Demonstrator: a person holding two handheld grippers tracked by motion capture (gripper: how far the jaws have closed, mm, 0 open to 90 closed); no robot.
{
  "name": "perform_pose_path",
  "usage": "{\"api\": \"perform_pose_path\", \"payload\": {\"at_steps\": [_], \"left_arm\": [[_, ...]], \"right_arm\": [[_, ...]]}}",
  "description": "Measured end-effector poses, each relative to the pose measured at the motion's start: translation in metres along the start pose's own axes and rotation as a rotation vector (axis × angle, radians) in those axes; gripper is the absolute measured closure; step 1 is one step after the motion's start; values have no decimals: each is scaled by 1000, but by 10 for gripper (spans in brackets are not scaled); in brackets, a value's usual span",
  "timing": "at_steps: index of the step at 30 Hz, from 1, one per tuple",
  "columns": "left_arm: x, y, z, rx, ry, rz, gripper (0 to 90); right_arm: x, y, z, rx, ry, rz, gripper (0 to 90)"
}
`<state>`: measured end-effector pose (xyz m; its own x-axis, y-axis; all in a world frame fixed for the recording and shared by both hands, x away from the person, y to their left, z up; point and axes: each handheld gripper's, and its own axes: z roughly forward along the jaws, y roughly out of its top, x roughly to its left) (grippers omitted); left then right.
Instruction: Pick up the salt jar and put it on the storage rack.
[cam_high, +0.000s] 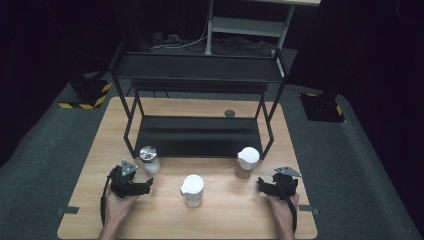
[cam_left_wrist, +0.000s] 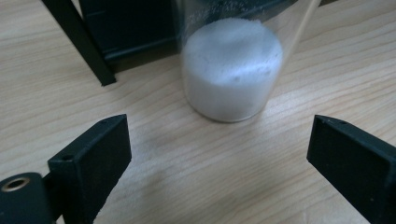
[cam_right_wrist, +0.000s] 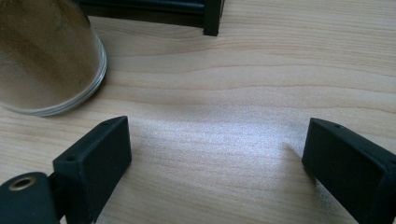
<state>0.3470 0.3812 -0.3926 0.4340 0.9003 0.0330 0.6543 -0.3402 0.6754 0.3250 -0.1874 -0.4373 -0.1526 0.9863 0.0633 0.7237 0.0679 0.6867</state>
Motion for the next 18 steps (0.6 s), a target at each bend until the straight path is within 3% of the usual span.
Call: {"api": "perform_pose_path", "payload": {"at_steps": [18], "left_arm": [[-7, 14, 14, -22, 17, -2, 70]], "right_arm": [[0, -1, 0, -3, 0, 4, 86]]}}
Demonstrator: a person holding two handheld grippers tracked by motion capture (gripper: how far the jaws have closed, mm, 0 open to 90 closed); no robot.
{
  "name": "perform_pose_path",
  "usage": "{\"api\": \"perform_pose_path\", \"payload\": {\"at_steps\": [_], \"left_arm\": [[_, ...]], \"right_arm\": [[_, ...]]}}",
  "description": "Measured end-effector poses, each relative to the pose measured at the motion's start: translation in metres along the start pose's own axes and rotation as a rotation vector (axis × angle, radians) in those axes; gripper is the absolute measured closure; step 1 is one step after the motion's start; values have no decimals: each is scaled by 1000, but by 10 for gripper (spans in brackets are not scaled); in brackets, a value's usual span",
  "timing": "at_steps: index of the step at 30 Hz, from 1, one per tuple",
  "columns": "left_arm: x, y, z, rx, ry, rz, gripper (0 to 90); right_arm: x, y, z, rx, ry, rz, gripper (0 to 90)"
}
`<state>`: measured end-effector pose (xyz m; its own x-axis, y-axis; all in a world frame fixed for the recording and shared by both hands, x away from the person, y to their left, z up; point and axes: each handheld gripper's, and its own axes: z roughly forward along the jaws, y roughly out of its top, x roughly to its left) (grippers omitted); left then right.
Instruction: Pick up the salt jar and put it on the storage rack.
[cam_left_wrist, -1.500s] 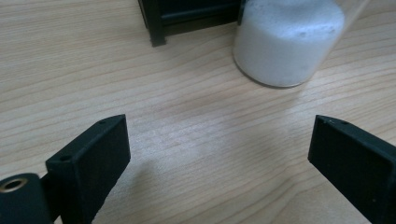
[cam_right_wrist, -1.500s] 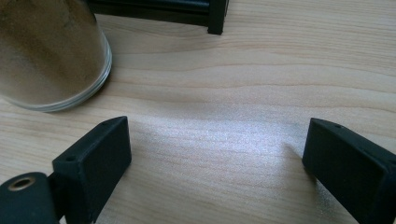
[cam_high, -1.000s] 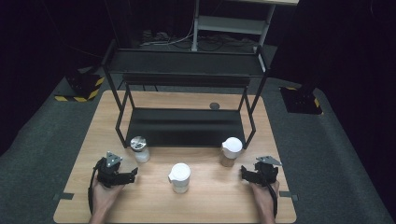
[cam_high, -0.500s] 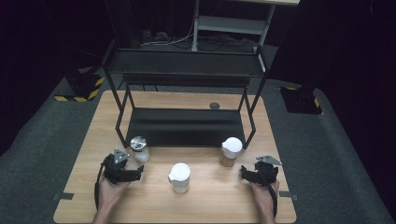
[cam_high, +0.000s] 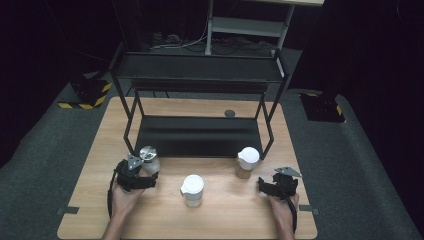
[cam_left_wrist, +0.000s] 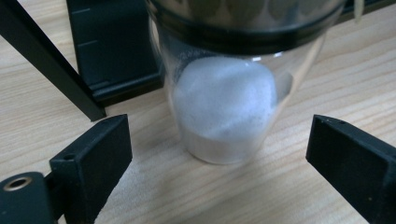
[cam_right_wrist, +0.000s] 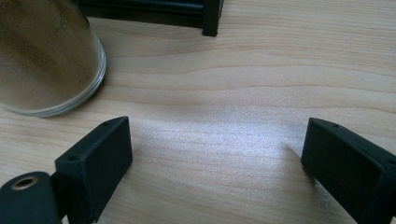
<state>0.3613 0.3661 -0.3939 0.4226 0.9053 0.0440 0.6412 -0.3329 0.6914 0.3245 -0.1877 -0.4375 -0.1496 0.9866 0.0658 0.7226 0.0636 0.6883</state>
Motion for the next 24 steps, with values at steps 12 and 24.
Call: {"api": "perform_pose_path", "payload": {"at_steps": [12, 24], "left_arm": [[-7, 9, 8, -16, 0, 13, 72], [-15, 13, 19, -29, 23, 11, 77]], "right_arm": [[0, 0, 0, -1, -3, 3, 91], [1, 0, 0, -1, -5, 3, 93]]}}
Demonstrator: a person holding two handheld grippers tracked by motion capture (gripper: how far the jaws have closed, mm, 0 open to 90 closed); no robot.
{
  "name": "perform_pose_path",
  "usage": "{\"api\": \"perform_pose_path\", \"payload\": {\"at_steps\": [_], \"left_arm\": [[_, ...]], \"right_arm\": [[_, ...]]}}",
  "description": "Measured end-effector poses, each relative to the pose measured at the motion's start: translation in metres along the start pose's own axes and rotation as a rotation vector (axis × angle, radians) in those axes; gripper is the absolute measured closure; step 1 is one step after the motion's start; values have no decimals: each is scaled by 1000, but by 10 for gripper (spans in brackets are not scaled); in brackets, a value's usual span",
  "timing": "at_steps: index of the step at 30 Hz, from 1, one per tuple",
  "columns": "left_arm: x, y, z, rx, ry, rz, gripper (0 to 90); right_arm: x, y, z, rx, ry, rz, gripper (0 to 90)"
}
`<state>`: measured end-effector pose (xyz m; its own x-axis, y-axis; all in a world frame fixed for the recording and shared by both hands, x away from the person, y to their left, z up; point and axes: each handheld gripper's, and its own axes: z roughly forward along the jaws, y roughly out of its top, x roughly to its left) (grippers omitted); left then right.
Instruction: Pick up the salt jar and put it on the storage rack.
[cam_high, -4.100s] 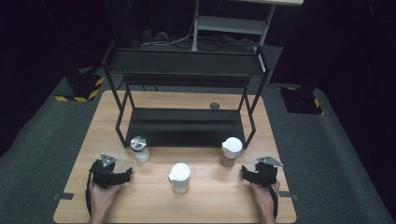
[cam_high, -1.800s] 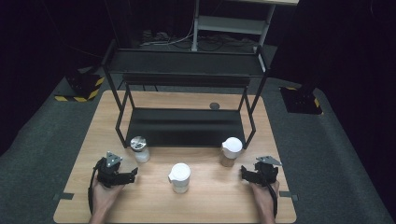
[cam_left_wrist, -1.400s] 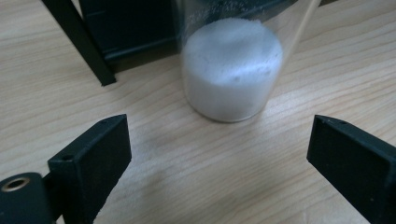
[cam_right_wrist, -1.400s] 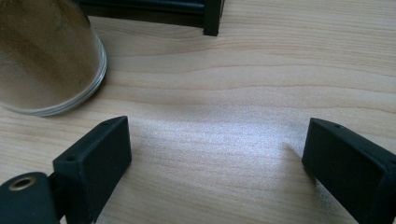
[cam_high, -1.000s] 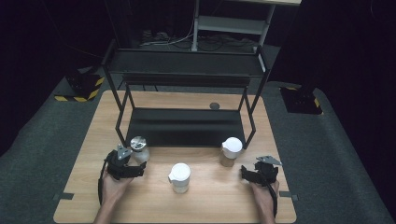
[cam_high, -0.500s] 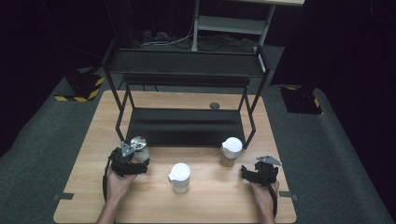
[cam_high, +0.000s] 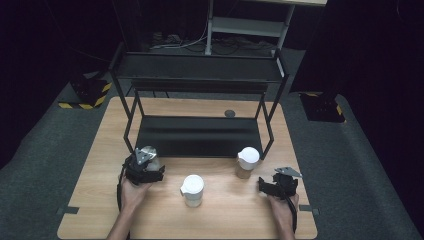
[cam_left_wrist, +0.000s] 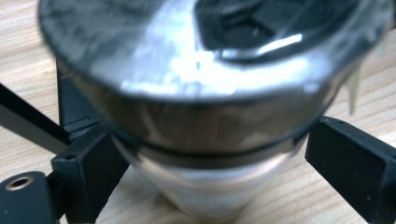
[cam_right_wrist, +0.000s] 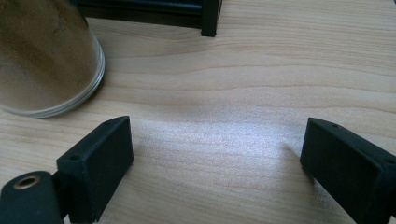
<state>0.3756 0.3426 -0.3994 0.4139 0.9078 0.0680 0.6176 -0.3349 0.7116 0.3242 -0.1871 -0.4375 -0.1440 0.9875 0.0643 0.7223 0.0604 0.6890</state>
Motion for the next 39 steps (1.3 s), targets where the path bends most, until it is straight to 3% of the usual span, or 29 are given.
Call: {"api": "perform_pose_path", "payload": {"at_steps": [19, 28, 39], "left_arm": [[-4, 3, 6, -7, 23, -2, 214], [-3, -1, 5, -25, 33, -21, 291], [-3, 1, 5, -18, 34, -44, 303]], "right_arm": [[0, 0, 0, -1, -1, 1, 95], [0, 0, 0, 0, -3, 0, 97], [1, 0, 0, -2, -6, 0, 103]]}}
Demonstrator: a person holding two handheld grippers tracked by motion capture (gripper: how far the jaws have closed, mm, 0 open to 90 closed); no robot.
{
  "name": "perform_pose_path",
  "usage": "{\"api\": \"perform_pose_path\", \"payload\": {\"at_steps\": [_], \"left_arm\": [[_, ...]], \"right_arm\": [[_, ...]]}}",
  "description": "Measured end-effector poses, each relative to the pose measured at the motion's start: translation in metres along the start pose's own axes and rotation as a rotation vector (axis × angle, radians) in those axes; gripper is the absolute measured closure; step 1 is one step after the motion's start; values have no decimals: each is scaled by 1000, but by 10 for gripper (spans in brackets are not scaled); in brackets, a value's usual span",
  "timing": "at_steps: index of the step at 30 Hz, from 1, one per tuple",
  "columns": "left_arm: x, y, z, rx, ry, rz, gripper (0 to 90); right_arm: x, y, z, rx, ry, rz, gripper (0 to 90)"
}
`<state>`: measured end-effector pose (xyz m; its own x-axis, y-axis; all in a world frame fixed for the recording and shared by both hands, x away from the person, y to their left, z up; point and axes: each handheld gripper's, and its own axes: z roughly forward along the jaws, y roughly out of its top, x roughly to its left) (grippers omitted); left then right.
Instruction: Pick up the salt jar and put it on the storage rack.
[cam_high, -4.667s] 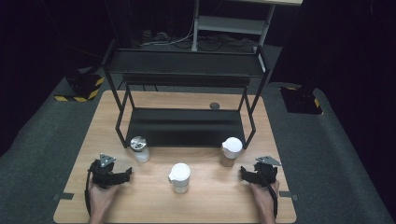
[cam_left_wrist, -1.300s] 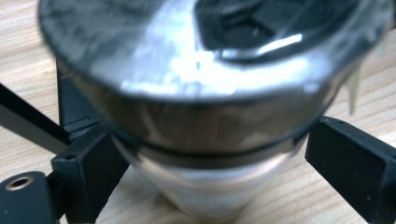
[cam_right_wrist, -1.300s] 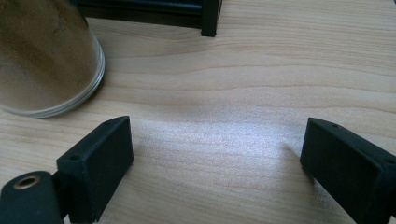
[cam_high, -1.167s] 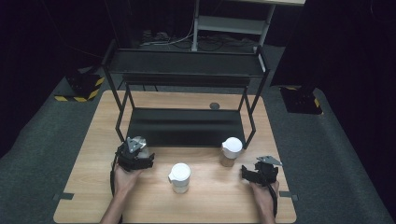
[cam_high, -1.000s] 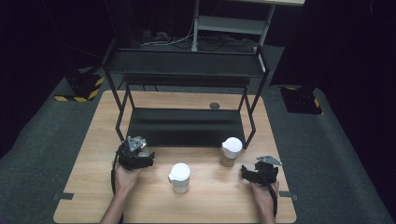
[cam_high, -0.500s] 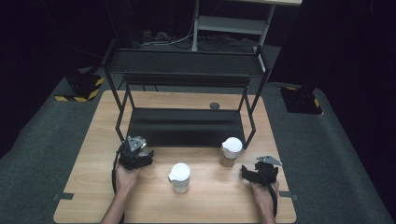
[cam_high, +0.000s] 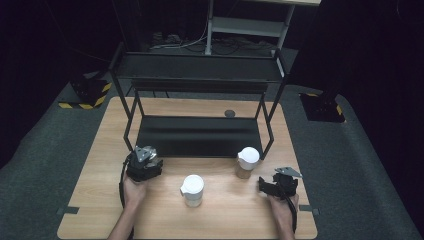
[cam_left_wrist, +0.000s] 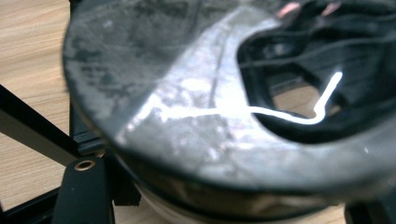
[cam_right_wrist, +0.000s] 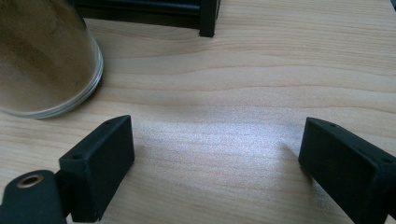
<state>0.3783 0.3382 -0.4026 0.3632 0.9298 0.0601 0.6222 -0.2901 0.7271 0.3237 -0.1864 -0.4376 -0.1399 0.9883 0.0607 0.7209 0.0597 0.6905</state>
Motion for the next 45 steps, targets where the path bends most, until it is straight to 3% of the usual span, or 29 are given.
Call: {"api": "perform_pose_path", "payload": {"at_steps": [16, 23, 45], "left_arm": [[-2, 1, -2, 5, 6, -18, 310], [0, 3, -7, -6, -13, -27, 310], [-3, 21, -13, -9, -59, 32, 310]], "right_arm": [[1, -1, 0, -2, -5, 7, 117], [1, -1, 0, -3, -5, 8, 117], [1, -1, 0, -3, -8, 9, 120]]}}
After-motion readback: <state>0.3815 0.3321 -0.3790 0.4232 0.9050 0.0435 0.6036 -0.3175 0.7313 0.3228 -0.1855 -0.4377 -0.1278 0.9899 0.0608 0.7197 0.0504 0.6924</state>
